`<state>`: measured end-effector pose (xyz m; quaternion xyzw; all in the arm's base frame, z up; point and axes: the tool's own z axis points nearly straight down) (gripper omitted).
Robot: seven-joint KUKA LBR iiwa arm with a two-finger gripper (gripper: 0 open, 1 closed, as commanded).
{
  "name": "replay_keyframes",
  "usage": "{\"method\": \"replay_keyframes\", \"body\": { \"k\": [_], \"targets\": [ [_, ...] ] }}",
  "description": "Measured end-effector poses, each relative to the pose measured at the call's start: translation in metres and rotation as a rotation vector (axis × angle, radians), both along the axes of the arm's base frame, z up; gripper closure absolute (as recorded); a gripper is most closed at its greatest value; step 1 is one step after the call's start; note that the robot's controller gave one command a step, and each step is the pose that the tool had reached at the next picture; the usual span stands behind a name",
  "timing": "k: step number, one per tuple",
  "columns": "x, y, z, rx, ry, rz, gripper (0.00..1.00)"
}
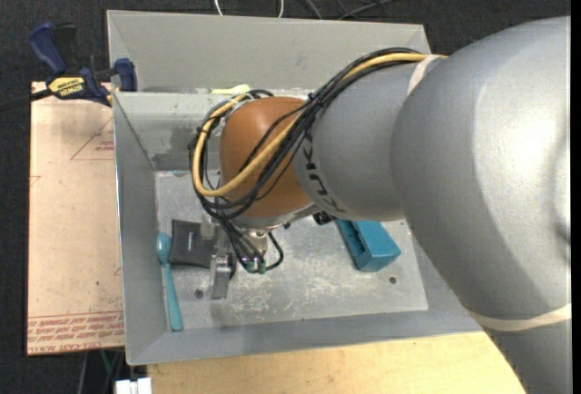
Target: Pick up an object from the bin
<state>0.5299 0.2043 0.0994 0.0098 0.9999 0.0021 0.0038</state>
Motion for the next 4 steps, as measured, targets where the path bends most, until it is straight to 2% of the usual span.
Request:
{"method": "replay_keyframes", "body": {
  "k": [1, 2, 3, 4],
  "targets": [
    [0.016, -0.025, -0.014, 0.000, 0.001, -0.007, 0.00],
    [0.029, -0.021, -0.028, 0.003, 0.002, -0.035, 1.00],
    [0.029, -0.021, -0.028, 0.003, 0.002, -0.036, 1.00],
    [0.039, -0.021, 0.081, 0.003, 0.002, 0.056, 0.00]
  ]
}}
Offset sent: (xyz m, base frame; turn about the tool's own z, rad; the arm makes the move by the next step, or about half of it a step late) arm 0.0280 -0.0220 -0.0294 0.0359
